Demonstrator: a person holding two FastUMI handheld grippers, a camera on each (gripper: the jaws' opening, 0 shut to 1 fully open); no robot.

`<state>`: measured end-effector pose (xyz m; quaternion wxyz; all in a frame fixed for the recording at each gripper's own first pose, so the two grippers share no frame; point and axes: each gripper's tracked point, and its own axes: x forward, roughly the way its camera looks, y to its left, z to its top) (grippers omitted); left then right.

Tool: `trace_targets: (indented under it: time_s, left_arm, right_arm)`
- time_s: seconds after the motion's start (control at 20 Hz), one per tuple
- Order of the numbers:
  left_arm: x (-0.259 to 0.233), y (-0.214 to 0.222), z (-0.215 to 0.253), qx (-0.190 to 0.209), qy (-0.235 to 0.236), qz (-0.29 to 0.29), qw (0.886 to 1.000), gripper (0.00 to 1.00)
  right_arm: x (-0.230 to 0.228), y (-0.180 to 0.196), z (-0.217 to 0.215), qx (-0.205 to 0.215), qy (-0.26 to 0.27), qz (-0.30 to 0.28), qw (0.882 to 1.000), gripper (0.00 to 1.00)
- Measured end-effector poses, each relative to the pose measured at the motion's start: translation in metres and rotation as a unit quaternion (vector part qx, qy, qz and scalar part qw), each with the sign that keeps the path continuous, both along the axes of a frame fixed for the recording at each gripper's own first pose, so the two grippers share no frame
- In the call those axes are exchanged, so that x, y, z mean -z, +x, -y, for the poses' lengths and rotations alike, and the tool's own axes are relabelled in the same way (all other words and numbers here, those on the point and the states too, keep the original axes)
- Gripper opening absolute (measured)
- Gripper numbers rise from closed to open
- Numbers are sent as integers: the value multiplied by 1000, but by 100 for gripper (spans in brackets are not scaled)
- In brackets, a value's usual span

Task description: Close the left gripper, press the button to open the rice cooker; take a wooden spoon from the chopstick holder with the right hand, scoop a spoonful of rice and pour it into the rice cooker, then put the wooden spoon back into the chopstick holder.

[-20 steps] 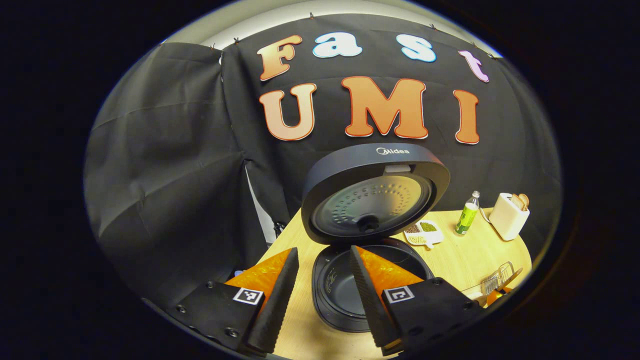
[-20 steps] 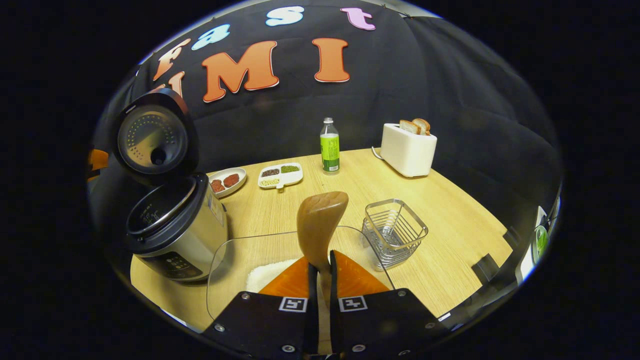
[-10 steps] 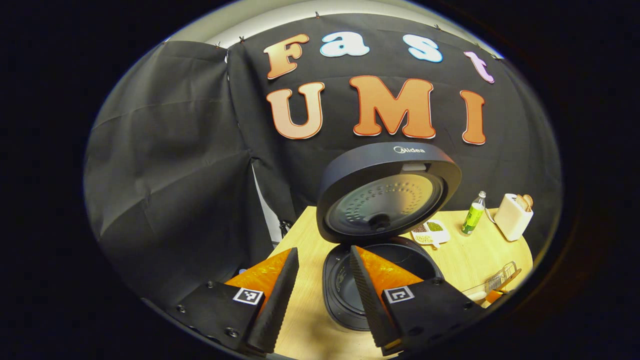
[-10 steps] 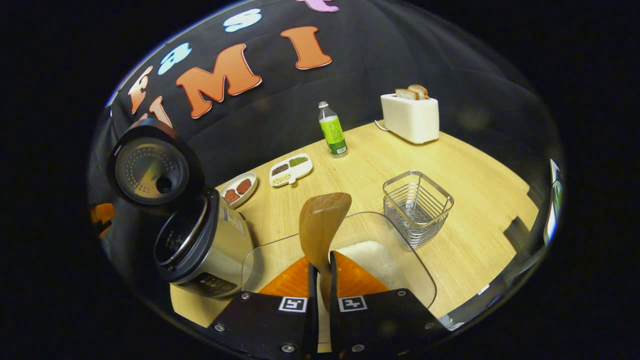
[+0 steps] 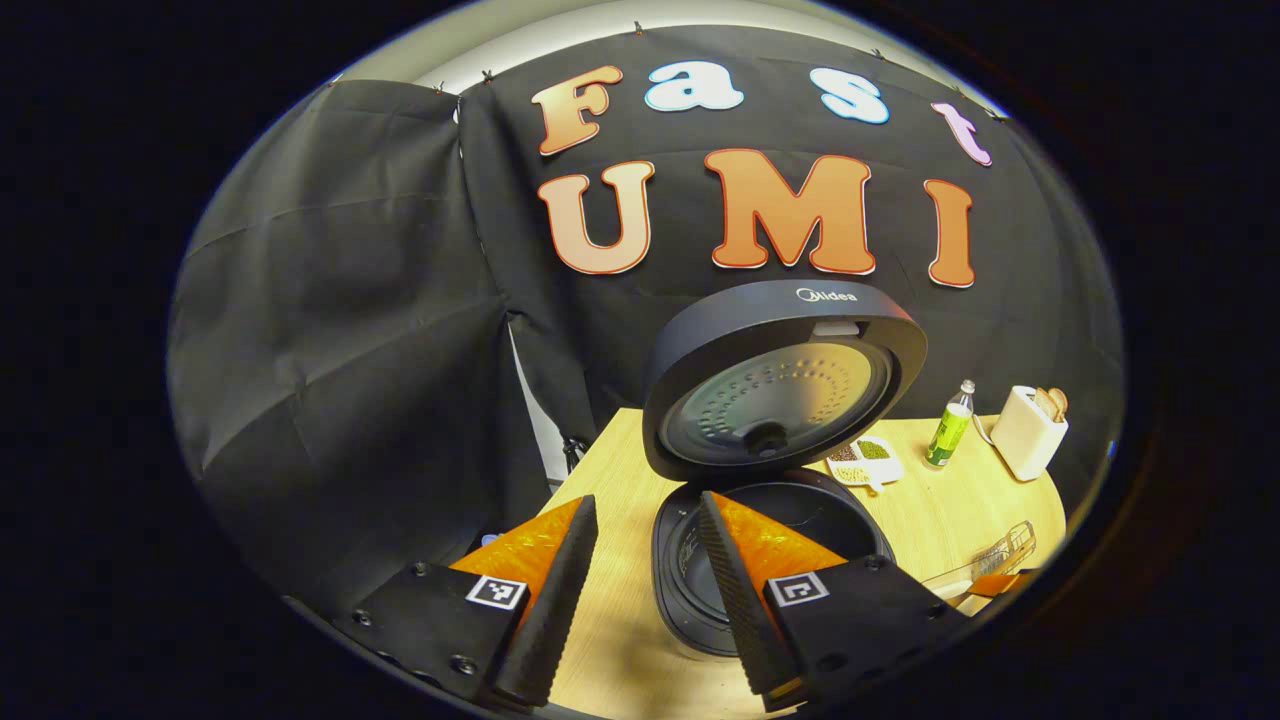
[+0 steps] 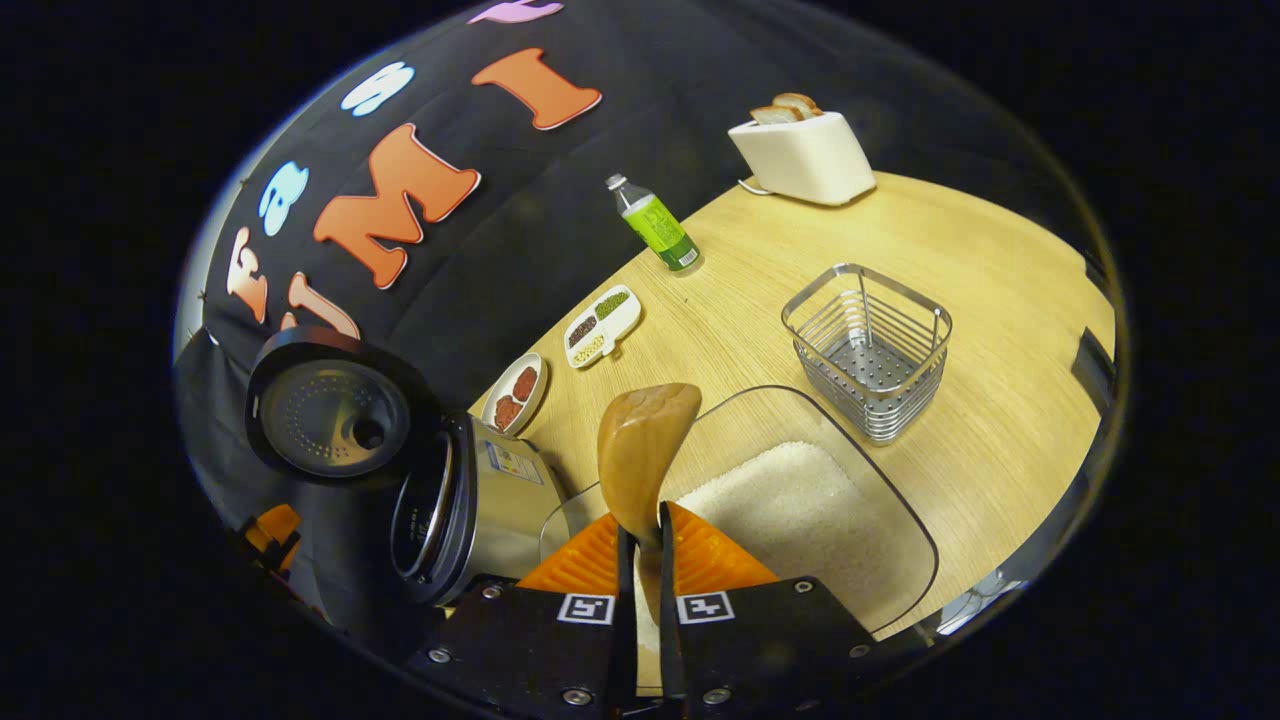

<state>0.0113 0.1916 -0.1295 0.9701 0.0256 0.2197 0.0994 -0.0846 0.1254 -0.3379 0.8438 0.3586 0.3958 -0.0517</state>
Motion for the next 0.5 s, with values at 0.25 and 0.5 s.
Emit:
trace_targets:
  time_s: [0.25,0.5]
  left_arm:
    - [-2,-1,4,1,5,-1,1000,68]
    - [-5,-1,11,-4,6,-1,1000,68]
  right_arm:
    - [0,2,-4,-4,77,1,997,9]
    - [1,1,10,0,123,-2,992,8]
